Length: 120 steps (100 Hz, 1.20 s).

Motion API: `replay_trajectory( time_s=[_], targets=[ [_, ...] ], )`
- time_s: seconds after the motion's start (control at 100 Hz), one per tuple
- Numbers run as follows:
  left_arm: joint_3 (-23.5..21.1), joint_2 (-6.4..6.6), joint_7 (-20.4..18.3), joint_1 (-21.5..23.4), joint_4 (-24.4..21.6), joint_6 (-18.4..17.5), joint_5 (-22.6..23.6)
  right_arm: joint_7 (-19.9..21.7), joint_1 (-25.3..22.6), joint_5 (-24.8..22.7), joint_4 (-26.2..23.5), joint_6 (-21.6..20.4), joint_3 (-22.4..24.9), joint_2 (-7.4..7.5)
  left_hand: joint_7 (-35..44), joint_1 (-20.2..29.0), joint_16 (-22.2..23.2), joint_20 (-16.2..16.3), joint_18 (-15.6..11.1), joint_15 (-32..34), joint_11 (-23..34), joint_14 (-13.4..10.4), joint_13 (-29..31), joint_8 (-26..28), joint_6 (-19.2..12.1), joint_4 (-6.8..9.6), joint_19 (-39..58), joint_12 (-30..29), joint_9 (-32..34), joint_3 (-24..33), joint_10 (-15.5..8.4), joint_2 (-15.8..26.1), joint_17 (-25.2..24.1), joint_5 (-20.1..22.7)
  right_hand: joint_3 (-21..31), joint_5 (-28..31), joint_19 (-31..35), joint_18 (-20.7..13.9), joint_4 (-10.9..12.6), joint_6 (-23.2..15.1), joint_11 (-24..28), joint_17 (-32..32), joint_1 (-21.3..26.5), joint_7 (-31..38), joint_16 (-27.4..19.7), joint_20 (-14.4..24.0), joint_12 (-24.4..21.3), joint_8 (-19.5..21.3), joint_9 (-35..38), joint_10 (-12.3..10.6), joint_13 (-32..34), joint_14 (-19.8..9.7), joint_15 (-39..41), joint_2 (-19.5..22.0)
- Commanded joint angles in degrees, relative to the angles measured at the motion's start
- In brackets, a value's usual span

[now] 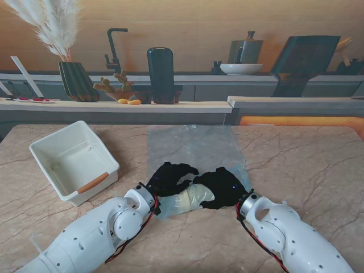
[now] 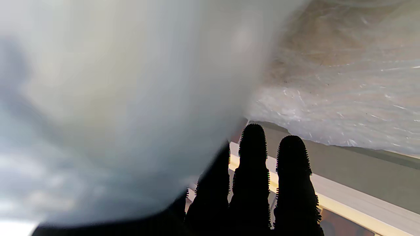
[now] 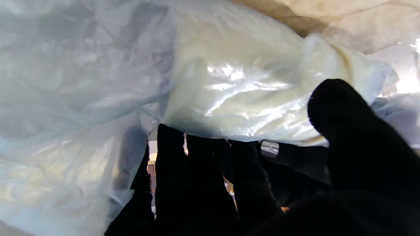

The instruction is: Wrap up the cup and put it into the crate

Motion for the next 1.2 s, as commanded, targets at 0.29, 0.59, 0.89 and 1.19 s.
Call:
replay_trajectory(
  time_s=[0.29,0.59,0.89,1.19],
  targets=[
    [-5.87,-0.86,8.72,5.31,-4.30,0.46,1.88,1.28,5.75,1.79,6.62,1.59,-6.35,-0.45,-5.48,-1.75,0.29,1.43,2.18,-0.34,-1.92,2.31,-2.14,-0.66,0.63,0.43,0.67,-0.15,-1.44,-24.26,0.87,2.60,-1.08,-1.37,9.44,2.56,5.32,-1.61,0.09,-0.55,7.40,3.70,6.29,2.93,6.68,5.06,3.48,2.35,1.01,0.30,5.29,-1.37,10.23,-3.60],
    [-9.64,1.42,12.70,11.30,-11.33,-5.03,10.94,6.05,10.90,7.73,11.03,0.14,-9.73,-0.93,-1.26,-0.29,-0.36,0.50,1.83,-1.06,-1.11,1.72,-2.32,2.11,0.56,0.82,-0.55,0.70,1.27,-22.07,0.39,-0.78,-1.44,2.71,15.82,5.09,9.65,-3.25,0.65,-3.13,9.81,4.71,11.52,6.49,8.44,6.11,4.32,3.49,4.01,-0.99,7.21,-2.03,14.15,-2.97],
    [-8.16,4.65,11.25,13.20,-14.48,-2.51,21.14,9.95,15.30,13.14,14.96,-2.14,-12.48,-1.38,-1.60,-5.29,-0.60,-0.85,-1.05,-1.73,-1.32,1.61,-2.80,2.51,3.08,-0.14,-3.58,0.99,1.63,-8.51,0.71,-5.58,-1.49,2.87,17.19,4.61,9.63,-3.92,0.29,-4.37,9.48,4.02,12.25,7.96,8.15,5.48,4.19,3.62,4.09,-1.86,7.02,-2.83,13.72,-3.07],
    [-6.94,4.94,5.03,12.32,-13.82,1.92,19.69,15.29,18.22,18.80,17.21,-5.10,-13.73,-1.47,-4.60,-9.14,-2.75,-1.08,-1.09,-1.20,-0.39,1.23,0.40,0.49,7.72,-0.01,-0.36,-0.27,0.40,-8.52,3.37,-9.72,1.99,0.48,17.85,4.18,7.75,-5.69,0.01,-6.12,8.16,2.97,12.99,9.36,7.64,4.44,3.85,3.68,3.48,-2.57,6.29,-3.37,12.06,-2.87]
  ],
)
